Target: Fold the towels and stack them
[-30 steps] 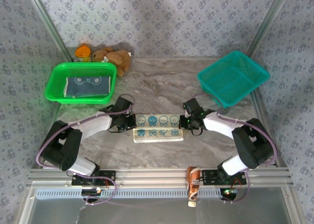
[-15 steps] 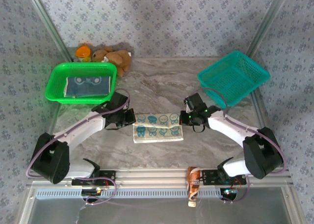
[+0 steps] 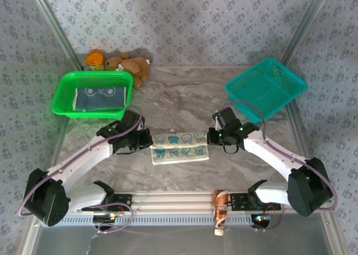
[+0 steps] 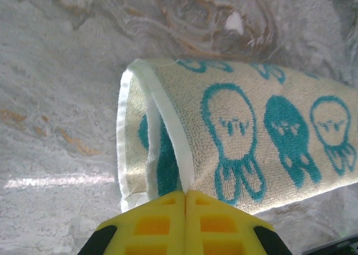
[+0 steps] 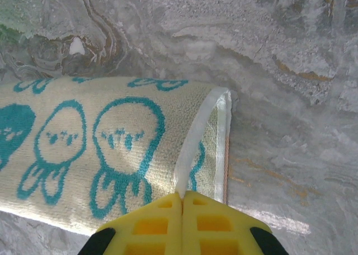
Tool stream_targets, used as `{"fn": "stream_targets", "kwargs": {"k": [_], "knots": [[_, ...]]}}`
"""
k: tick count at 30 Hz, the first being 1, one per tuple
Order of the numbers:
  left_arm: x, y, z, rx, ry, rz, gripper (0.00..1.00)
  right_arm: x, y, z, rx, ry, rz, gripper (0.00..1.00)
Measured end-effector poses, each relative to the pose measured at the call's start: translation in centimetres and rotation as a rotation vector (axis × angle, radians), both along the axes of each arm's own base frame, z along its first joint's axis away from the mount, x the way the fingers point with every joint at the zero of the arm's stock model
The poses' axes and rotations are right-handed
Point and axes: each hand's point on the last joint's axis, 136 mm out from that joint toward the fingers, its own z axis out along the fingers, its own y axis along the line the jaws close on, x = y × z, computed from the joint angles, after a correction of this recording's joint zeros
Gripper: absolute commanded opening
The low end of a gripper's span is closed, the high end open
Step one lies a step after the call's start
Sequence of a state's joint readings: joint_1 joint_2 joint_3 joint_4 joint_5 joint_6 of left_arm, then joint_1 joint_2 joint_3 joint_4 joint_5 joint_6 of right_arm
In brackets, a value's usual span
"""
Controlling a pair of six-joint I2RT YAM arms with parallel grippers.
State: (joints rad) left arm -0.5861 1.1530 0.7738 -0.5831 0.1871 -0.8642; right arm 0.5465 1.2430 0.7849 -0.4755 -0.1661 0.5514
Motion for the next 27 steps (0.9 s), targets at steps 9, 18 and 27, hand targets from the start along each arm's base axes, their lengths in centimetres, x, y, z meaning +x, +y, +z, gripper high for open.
{"fn": "stream_targets", "kwargs": {"k": [9,18,27], "knots": [[-2.7,0.4,-3.5,0.035,0.087,-0.005,0.00,-2.9,-0.1,-3.1,-0.026,0.082,0.019,0.00],[-4.1,0.4,-6.1,0.047,0.131,0.000,0.00,-4.2,-0.3,-5.5,-0.042,0.119,0.023,0.00],[-4.6,0.2,-8.2,0.077,0.175,-0.007,0.11,-4.5,-0.4,-7.3,-0.064,0.147,0.028,0.17]]}}
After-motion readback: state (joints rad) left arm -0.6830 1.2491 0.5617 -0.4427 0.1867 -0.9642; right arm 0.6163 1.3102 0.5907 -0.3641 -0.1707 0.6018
